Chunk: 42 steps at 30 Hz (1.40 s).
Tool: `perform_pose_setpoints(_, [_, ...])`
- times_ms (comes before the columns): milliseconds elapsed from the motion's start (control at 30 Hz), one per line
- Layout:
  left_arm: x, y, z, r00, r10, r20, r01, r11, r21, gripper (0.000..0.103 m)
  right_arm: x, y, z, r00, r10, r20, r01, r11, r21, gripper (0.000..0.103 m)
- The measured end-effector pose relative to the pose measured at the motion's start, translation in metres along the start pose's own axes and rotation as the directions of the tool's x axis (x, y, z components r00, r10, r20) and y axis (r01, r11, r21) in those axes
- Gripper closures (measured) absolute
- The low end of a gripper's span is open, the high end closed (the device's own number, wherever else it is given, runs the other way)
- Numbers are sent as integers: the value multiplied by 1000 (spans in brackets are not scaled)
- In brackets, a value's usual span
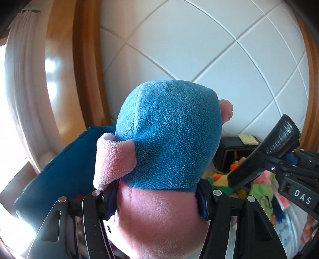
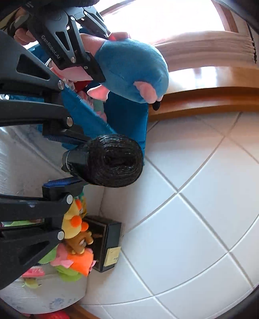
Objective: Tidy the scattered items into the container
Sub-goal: 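Lift the plush pig and black bag roll and carry both over the crate, then open both tools to drop the plush pig and bag roll into the crate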
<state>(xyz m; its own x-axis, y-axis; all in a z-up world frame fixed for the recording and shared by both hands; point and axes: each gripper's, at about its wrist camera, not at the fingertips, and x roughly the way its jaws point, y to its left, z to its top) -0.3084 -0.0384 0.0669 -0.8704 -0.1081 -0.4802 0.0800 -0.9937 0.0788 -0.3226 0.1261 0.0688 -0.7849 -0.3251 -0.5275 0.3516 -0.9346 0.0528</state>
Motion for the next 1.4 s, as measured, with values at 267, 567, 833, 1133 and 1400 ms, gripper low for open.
perform_pose_setpoints(267, [40,112,-22,981,117,-155,-127,990,-59,41,64,119,25,988,130,-78,-138,986,-96,74])
perform_pose_setpoints(567, [72,180,-57,951,125,-282,-165,979,-121,38,127,207,16,967,143,-210,-183,965,-188,74])
perform_pose_setpoints(833, [80,203,-63,946,100,-307,-155,975,-160,22,130,226,25,987,52,-153,-85,973,-216,34])
perform_pose_setpoints(1133, [71,195,-68,955,74,-286,-123,980,-157,21,112,220,23,990,8,-142,-36,980,-197,33])
perform_pose_setpoints(1400, [41,168,-75,968,67,-242,-104,984,-143,21,79,186,12,993,-17,-117,0,989,-147,33])
